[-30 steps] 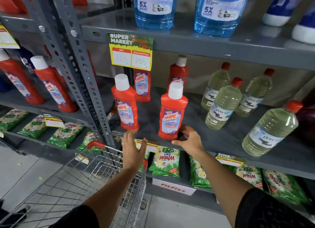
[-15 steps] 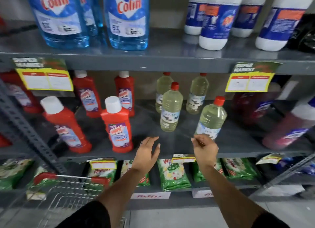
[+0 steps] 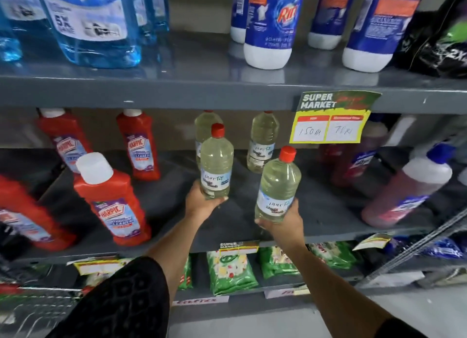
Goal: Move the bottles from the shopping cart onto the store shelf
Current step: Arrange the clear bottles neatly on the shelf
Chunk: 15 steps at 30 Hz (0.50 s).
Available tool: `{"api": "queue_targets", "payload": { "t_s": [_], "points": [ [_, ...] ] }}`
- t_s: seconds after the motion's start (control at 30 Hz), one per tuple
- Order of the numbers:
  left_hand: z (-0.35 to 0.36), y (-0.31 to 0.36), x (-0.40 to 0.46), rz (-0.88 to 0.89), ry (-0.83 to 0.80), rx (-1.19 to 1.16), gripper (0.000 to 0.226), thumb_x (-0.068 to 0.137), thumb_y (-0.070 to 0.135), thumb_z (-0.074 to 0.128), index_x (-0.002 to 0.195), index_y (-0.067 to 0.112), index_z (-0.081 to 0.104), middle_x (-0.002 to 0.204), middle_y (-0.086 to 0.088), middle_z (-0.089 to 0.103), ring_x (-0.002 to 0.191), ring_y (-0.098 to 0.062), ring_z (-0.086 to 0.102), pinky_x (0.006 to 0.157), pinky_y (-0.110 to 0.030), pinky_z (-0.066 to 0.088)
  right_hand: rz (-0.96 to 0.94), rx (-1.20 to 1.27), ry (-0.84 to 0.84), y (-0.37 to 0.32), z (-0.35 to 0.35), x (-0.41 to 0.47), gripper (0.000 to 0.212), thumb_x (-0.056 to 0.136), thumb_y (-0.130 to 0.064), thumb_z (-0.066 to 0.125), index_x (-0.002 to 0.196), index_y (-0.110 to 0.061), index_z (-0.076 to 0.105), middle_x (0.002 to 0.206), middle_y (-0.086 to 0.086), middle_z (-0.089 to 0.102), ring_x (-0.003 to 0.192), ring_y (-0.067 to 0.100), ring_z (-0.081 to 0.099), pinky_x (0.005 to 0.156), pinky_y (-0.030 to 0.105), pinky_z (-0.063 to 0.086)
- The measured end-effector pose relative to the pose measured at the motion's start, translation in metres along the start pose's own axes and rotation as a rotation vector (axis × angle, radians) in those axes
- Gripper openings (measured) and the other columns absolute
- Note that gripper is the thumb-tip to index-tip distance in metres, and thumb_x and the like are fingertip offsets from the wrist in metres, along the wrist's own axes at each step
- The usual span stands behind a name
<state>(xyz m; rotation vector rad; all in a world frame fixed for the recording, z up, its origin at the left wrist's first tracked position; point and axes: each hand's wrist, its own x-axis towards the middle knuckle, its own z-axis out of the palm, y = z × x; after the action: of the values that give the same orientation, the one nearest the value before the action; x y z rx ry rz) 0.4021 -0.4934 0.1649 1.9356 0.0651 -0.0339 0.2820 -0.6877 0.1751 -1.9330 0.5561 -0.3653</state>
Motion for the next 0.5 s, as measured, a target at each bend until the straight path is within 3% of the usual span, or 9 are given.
{"api": "queue_targets", "payload": {
  "t_s": [0.1,0.23,0.37,0.5],
  "points": [
    [0.003,0.0,-0.005,0.036,0.071,0.006,0.066,0.056,0.019,0.09,0.113,0.013,0.057,0.105,0.001,0.066,0.088,-0.013,0.061,0.071,-0.021,0.045,-0.033,-0.016,0.042,-0.001,0.002,0.008,0.078,0.054,-0.02,0.093,0.113,-0.027,0.042,0.107,-0.004,0.065,0.101,0.017,0.062,0.09,0.034,0.051],
    [0.005,-0.007,-0.025,0.087,0.151,-0.016,0.068,0.054,0.02,0.09,0.111,0.012,0.055,0.108,-0.001,0.062,0.093,-0.014,0.06,0.079,-0.025,0.047,-0.046,0.016,0.074,0.0,0.008,0.015,0.083,0.053,-0.021,0.093,0.119,-0.021,0.043,0.114,-0.002,0.065,0.099,0.011,0.059,0.086,0.025,0.046],
    [-0.003,-0.023,-0.048,0.127,0.181,0.005,0.072,0.05,0.028,0.09,0.111,0.016,0.054,0.109,-0.004,0.063,0.098,-0.018,0.062,0.084,-0.034,0.052,-0.059,0.02,0.078,0.002,0.009,0.017,0.081,0.053,-0.023,0.093,0.114,-0.028,0.04,0.113,-0.002,0.064,0.101,0.013,0.061,0.084,0.025,0.048],
    [-0.01,-0.022,-0.069,0.12,0.198,0.002,0.069,0.052,0.024,0.09,0.108,0.013,0.052,0.105,-0.002,0.061,0.093,-0.015,0.06,0.079,-0.028,0.046,-0.046,0.041,0.096,0.002,0.01,0.018,0.077,0.054,-0.022,0.092,0.108,-0.032,0.038,0.108,-0.005,0.063,0.097,0.013,0.062,0.077,0.022,0.047]
  ]
}}
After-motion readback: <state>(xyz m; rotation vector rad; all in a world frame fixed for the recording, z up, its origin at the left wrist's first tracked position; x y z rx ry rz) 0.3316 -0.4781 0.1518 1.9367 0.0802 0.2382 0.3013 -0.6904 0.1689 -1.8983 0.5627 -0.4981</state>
